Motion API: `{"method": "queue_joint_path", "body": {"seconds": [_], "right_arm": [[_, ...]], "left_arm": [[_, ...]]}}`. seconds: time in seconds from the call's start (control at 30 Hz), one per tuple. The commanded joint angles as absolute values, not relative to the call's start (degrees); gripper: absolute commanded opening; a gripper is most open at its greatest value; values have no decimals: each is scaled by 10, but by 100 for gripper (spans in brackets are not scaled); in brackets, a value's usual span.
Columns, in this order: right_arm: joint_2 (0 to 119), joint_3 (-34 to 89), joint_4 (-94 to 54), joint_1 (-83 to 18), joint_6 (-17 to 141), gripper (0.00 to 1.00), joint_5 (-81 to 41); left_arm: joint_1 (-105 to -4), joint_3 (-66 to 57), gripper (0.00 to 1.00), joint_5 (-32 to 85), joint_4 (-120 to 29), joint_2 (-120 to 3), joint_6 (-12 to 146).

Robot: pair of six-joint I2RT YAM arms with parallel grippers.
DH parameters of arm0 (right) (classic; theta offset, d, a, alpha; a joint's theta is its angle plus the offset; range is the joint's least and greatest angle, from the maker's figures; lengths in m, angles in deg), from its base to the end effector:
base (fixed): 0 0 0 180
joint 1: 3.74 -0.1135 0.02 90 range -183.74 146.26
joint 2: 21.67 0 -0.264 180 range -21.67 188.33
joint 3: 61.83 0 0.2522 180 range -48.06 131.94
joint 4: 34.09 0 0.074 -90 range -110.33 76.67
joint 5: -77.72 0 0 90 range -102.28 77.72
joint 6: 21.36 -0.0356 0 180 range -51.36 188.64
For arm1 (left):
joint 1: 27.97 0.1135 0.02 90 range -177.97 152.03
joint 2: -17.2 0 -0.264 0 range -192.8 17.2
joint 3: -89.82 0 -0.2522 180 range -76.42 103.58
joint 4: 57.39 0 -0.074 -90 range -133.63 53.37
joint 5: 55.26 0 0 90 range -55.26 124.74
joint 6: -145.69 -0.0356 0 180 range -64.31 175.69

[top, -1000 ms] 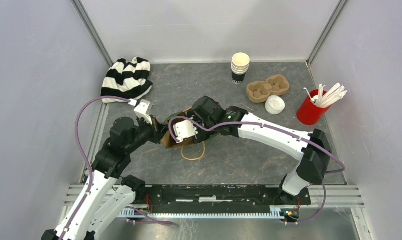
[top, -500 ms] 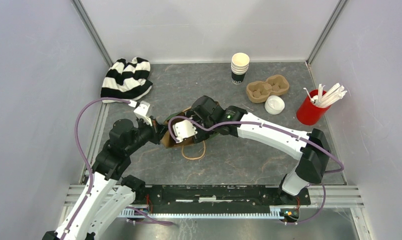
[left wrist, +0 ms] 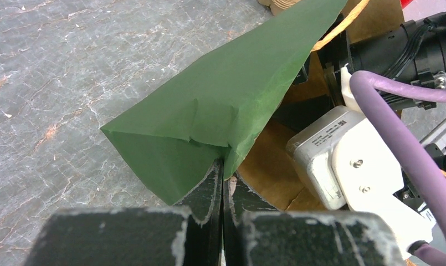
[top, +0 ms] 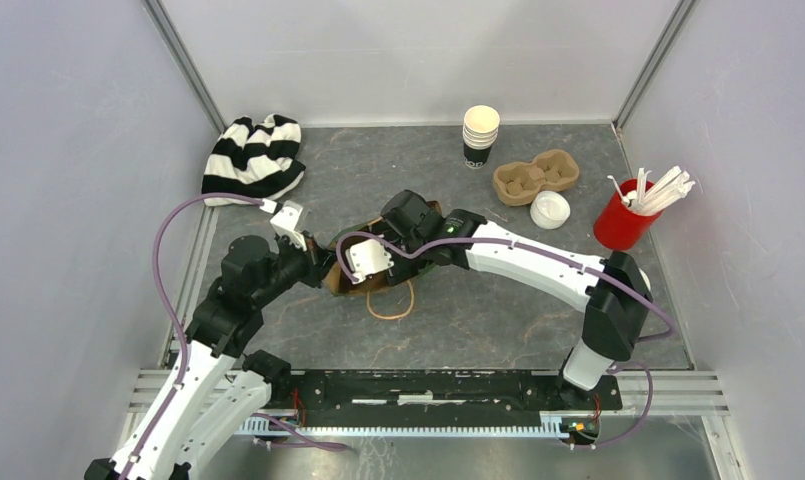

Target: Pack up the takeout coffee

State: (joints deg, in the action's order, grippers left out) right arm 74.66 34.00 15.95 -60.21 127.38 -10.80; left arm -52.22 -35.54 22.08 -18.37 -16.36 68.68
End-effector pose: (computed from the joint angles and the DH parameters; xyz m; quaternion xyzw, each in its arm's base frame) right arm 0.2057 0.3087 0.2891 -0.7924 0.5079 -0.0188 0.3373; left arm 0.1233 -0.0641 0.3167 0.1434 0.7935 -0.2712 0.5256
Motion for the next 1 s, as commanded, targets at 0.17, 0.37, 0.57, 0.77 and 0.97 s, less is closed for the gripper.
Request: {"method": "queue_joint_path", "body": {"seconds": [0.17, 0.37, 0.57, 0.77, 0.97], "right_arm": [[763, 346, 140, -586, 1248, 55, -138], [788, 385, 181, -585, 1187, 57, -187], [783, 391, 243, -587, 1116, 55, -229], [767, 378, 277, -592, 1045, 56, -250], [790, 351, 273, -595, 1031, 58, -248]], "left_arm": [[-524, -278, 2, 176, -147, -219, 702], [-523, -188, 2, 176, -73, -288, 725], [-524, -117, 2, 162, -6, -339, 770], [-523, -52, 2, 167, 65, -377, 806], [-523, -15, 2, 212, 119, -403, 838]]}}
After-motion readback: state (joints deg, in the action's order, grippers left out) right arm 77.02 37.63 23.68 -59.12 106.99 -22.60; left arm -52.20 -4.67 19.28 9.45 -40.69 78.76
